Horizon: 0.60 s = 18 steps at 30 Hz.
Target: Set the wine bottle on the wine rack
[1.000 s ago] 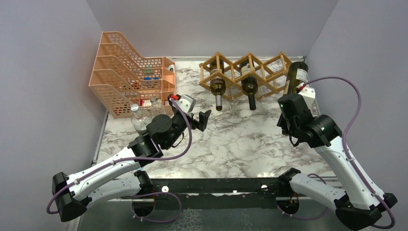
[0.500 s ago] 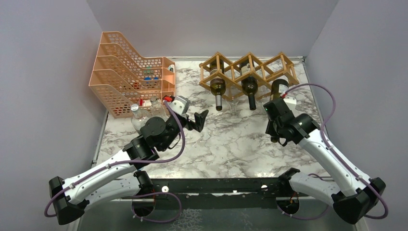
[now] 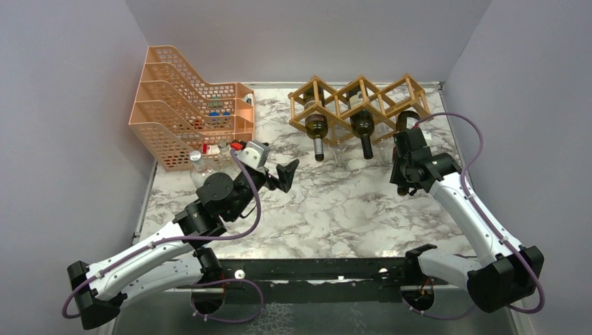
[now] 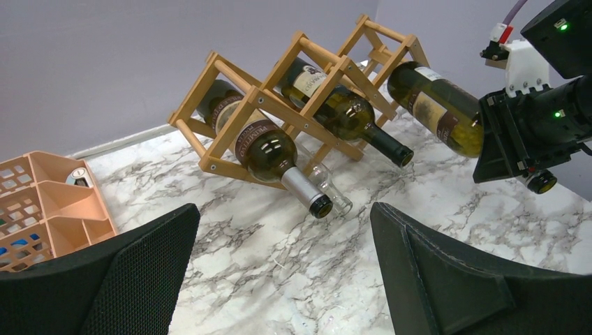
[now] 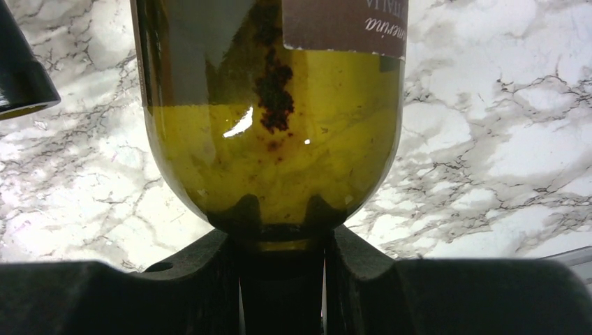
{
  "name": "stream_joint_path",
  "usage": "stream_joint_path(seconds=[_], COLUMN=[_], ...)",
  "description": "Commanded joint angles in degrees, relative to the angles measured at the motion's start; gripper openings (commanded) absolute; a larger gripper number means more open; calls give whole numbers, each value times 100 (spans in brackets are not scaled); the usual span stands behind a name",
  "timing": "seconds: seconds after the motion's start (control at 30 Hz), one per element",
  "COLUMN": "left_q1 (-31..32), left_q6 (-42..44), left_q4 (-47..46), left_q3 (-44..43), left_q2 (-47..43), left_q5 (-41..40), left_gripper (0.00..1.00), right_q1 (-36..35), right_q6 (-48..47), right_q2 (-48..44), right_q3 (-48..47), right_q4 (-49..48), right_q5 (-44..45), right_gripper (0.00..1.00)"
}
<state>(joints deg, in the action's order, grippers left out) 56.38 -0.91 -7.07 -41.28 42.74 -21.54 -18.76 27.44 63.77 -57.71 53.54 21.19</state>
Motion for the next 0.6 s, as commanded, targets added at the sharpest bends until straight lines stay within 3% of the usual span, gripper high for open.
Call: stream_joint_path(seconds=[0.0,0.57], left_q1=[22,22], left_q6=[-74,-76], left_q4=[-57,-22], left_q3=[111,128], left_q2=[-127,-187], left_q5=[-75,-52], left_gripper=[99,99], right_q1=[73,454], right_q6=[-433,-1647], right_q2=[-7,701], right_q3=[-263,-559], right_q4=[-766,-1413], right_q5=[-62,-490], right_gripper=[1,1])
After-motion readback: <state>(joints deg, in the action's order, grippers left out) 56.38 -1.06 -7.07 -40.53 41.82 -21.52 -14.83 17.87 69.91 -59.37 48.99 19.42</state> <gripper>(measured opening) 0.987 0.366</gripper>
